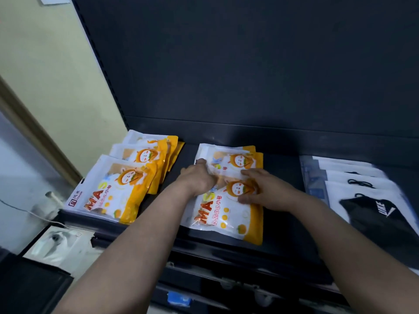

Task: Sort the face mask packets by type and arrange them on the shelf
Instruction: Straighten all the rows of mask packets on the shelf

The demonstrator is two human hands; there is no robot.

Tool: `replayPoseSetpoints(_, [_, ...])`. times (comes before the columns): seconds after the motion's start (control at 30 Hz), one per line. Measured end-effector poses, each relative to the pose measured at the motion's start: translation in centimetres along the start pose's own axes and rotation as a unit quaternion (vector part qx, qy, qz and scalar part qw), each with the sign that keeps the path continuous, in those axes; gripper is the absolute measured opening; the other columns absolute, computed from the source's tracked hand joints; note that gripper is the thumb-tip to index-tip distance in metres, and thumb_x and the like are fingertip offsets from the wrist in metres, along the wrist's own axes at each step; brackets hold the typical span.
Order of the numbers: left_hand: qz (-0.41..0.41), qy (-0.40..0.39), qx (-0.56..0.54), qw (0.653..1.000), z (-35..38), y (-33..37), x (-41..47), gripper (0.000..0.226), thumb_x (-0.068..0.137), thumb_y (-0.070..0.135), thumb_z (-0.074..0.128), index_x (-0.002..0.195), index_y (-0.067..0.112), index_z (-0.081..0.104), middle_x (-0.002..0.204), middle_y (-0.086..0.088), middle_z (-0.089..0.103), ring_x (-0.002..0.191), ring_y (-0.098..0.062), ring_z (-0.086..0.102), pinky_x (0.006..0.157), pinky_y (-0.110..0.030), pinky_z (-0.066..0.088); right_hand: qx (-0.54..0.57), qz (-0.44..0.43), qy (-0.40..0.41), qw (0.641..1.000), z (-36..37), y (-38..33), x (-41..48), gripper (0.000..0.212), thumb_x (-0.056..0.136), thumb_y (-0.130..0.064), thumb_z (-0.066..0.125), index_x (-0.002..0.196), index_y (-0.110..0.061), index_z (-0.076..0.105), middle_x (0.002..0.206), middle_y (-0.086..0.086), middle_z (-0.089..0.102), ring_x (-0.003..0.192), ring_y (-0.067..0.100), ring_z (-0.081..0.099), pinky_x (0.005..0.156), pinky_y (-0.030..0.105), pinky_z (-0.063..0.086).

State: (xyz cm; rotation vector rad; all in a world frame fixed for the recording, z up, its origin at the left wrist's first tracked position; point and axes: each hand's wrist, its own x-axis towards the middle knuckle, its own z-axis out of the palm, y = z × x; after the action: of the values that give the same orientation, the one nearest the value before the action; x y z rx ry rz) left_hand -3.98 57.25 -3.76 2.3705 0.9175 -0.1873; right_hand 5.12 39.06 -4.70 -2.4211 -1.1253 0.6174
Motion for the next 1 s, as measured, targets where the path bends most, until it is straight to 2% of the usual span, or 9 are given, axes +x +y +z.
replayPoseSetpoints(0.1, [-0.014,-0.001,-0.007,1.0,-0.1,0.2,-0.1,0.071,0.087,0.042,0.06,0.147,0.023,0.027,0.143,-0.012,0.045,0.13,-0.033,0.044,0.107,-0.047,0.04,-0.012,-0.005,0.002,1.0,-0.4,0.1,0.3,0.077,0.083,-0.051,0.062,0.148,-0.031,0.024,0.155,-0.01,0.021,0.133,0.014,0.036,0.103,0.028,0.034])
replayPoseSetpoints(0.2, [-0.008,0.035,0.026,0.999,0.1,0.6,-0.7,0.068,0.091,0.036,0.055,0.15,0.023,0.024,0.155,-0.009,0.026,0.141,-0.033,0.026,0.114,-0.049,0.029,-0.028,-0.011,0.003,1.0,-0.1,0.4,0.4,0.074,0.085,-0.054,0.058,0.147,-0.032,0.025,0.156,-0.009,0.02,0.137,0.018,0.031,0.11,0.036,0.032])
replayPoseSetpoints(0.33, [0.11,0.066,0.148,0.981,0.1,1.7,-0.9,0.055,0.1,0.04,0.037,0.152,0.031,0.022,0.163,0.001,0.008,0.15,-0.026,-0.001,0.119,-0.056,0.003,-0.04,-0.013,0.025,0.999,0.2,0.2,-0.1,0.07,0.091,-0.056,0.046,0.15,-0.03,0.019,0.16,-0.006,0.007,0.147,0.023,0.004,0.117,0.051,0.014])
replayPoseSetpoints(0.4, [0.134,0.017,0.205,0.969,0.4,2.1,-1.0,0.054,0.1,0.048,0.029,0.152,0.036,0.018,0.163,0.005,0.007,0.151,-0.024,-0.003,0.117,-0.06,-0.006,-0.053,-0.015,0.025,0.998,0.4,0.1,-0.6,0.07,0.093,-0.055,0.043,0.15,-0.025,0.017,0.16,-0.003,0.011,0.146,0.019,0.011,0.117,0.051,0.015])
replayPoseSetpoints(0.5, [0.101,-0.033,0.203,0.973,0.5,2.5,-1.3,0.057,0.099,0.053,0.03,0.152,0.04,0.014,0.163,0.006,0.011,0.149,-0.026,0.01,0.115,-0.064,0.001,-0.044,-0.013,0.015,0.999,0.9,0.2,-1.4,0.073,0.091,-0.055,0.048,0.15,-0.022,0.021,0.157,-0.002,0.021,0.141,0.019,0.027,0.114,0.045,0.025])
replayPoseSetpoints(0.63, [0.102,-0.045,0.189,0.976,-0.1,2.7,-1.9,0.06,0.094,0.055,0.044,0.148,0.038,0.027,0.158,0.002,0.026,0.143,-0.028,0.029,0.115,-0.063,0.013,-0.083,-0.022,0.058,0.995,0.9,0.1,-1.7,0.072,0.085,-0.059,0.053,0.145,-0.027,0.03,0.148,-0.003,0.034,0.133,0.021,0.034,0.106,0.046,0.033])
replayPoseSetpoints(0.77, [0.103,-0.044,0.155,0.982,-0.2,2.4,-2.2,0.059,0.085,0.055,0.06,0.136,0.031,0.043,0.143,0.0,0.041,0.132,-0.026,0.042,0.112,-0.056,0.028,-0.096,-0.04,0.099,0.99,1.7,-0.4,-1.8,0.072,0.084,-0.058,0.056,0.145,-0.03,0.03,0.149,-0.004,0.036,0.138,0.019,0.029,0.112,0.052,0.02])
replayPoseSetpoints(0.87, [0.077,0.001,0.164,0.983,-0.7,2.2,-2.2,0.047,0.085,0.039,0.063,0.128,0.025,0.048,0.134,-0.003,0.05,0.125,-0.027,0.046,0.108,-0.056,0.034,-0.078,-0.05,0.121,0.988,2.0,-1.3,-1.4,0.069,0.085,-0.053,0.057,0.144,-0.03,0.031,0.148,-0.002,0.038,0.138,0.019,0.03,0.115,0.056,0.011])
replayPoseSetpoints(1.0, [0.053,0.056,0.152,0.985,-0.4,1.6,-2.4,0.05,0.086,0.025,0.06,0.134,0.024,0.044,0.139,-0.004,0.045,0.131,-0.028,0.039,0.111,-0.059,0.028,-0.087,-0.058,0.152,0.983,2.8,-2.2,-1.3,0.062,0.088,-0.054,0.052,0.142,-0.03,0.034,0.149,-0.002,0.038,0.139,0.017,0.029,0.115,0.055,0.011])
